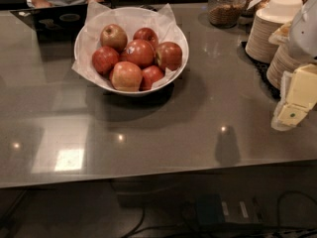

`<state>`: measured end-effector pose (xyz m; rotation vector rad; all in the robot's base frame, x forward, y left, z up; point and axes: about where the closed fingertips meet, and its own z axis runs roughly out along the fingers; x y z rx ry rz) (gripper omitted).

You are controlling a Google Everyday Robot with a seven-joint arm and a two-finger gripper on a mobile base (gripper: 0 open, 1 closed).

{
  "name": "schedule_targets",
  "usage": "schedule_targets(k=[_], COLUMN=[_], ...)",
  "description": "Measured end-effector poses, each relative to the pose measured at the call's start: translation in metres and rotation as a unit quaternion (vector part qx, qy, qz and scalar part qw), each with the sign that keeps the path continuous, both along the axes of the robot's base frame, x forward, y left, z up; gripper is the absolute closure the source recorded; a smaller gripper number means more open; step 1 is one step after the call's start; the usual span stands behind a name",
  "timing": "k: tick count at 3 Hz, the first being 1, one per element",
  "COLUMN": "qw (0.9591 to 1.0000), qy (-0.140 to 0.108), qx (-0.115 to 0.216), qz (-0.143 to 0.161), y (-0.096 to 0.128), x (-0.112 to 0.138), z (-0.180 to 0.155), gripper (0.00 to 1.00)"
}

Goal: Pick apple from white bowl

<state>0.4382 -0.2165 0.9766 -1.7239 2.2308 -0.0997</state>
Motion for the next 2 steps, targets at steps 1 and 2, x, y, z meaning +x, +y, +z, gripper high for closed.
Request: schedule_targets(k=[1, 2], qw=[1.0000, 0.9997], qy=[0.000, -0.012], qx=[0.000, 0.009], qz=[0.000, 0.018], y=[0.000, 0.015], x=[0.000, 0.019], z=[0.000, -0.007], gripper=[0.00, 0.00])
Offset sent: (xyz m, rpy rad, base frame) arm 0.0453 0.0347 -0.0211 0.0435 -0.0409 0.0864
